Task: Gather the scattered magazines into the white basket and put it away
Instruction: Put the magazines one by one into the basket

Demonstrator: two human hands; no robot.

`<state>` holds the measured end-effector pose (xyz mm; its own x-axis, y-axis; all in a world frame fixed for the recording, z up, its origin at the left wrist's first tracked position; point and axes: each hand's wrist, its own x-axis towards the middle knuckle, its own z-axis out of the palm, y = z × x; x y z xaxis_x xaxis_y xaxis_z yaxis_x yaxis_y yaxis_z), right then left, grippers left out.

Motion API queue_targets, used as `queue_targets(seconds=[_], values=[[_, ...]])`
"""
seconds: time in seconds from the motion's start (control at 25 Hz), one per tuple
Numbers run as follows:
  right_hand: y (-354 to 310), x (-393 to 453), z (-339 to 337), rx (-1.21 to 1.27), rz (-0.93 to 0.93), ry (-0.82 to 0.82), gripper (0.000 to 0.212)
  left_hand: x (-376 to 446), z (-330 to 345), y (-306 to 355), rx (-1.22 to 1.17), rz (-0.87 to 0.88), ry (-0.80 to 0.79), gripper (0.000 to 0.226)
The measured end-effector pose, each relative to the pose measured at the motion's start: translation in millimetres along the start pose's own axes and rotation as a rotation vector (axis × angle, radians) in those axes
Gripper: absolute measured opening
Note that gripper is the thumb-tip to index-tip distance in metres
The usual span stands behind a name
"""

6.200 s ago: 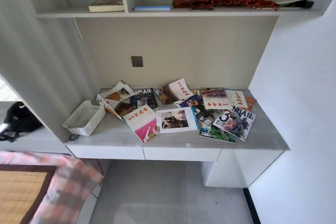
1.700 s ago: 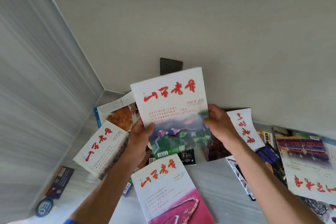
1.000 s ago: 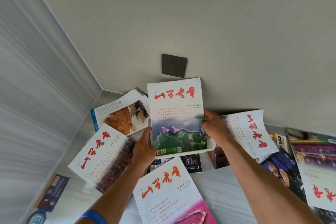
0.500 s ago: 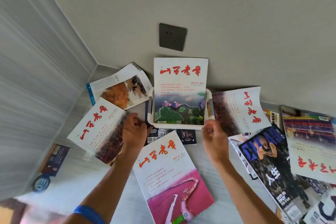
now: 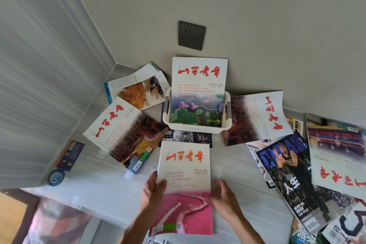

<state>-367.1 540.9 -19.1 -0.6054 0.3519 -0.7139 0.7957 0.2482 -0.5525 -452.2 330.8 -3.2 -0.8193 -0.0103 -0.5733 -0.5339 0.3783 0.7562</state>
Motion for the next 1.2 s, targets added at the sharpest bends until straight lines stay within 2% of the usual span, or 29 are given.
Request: queue_targets(seconds=[0.08, 0.2, 0.24, 0.28, 0.4, 0.48, 0.6, 0.72, 0.8, 0.92, 1.04, 1.2], values=[[-12.9, -1.6, -18.2, 0.295, -0.029, -0.023, 0.076, -17.0, -5.0, 18.9, -0.018, 0.248, -0.103, 0.008], [-40.8, 2.7, -55.7, 0.544, -0.172, -0.055, 0.046, -26.1, -22.6, 48.0, -0.281, 0.388, -0.367, 0.023], [-48.4, 2.3, -65.0, 0.566, -0.220, -0.038, 0.030, -24.7, -26.3, 56.6, -0.305, 0.421, -0.361, 0.027], [-53.9, 1.3, -71.0, 0.568, -0.257, -0.017, 0.019, -20.7, -27.4, 63.6, -0.265, 0.448, -0.288, 0.026], [-57.5, -3.8, -67.9, 0.422, -0.289, 0.082, 0.016, -7.1, -17.9, 73.7, 0.148, 0.416, -0.014, 0.018], [-57.2, -7.7, -62.4, 0.363, -0.273, 0.156, 0.014, -2.2, -12.6, 72.3, 0.272, 0.397, 0.041, 0.020], [-82.1, -11.0, -76.4, 0.404, -0.366, 0.215, 0.017, 6.5, -20.0, 98.1, 0.172, 0.531, 0.051, 0.024], [-140.2, 2.0, -109.8, 0.436, -0.528, 0.308, 0.021, 38.8, -25.5, 157.8, 0.059, 0.625, 0.031, 0.032], [-183.3, 22.9, -128.2, 0.459, -0.531, 0.350, 0.021, 70.6, -19.3, 200.7, 0.045, 0.618, 0.040, 0.034], [-219.8, 65.8, -137.0, 0.360, -0.438, 0.353, 0.023, 122.9, 0.4, 234.1, 0.160, 0.502, 0.104, 0.022], [-222.9, 99.4, -129.6, 0.286, -0.364, 0.330, 0.026, 154.3, 11.4, 229.2, 0.314, 0.440, 0.112, 0.023], [-211.9, 116.3, -123.4, 0.280, -0.294, 0.326, 0.035, 170.1, 10.3, 209.8, 0.250, 0.325, 0.036, 0.024]])
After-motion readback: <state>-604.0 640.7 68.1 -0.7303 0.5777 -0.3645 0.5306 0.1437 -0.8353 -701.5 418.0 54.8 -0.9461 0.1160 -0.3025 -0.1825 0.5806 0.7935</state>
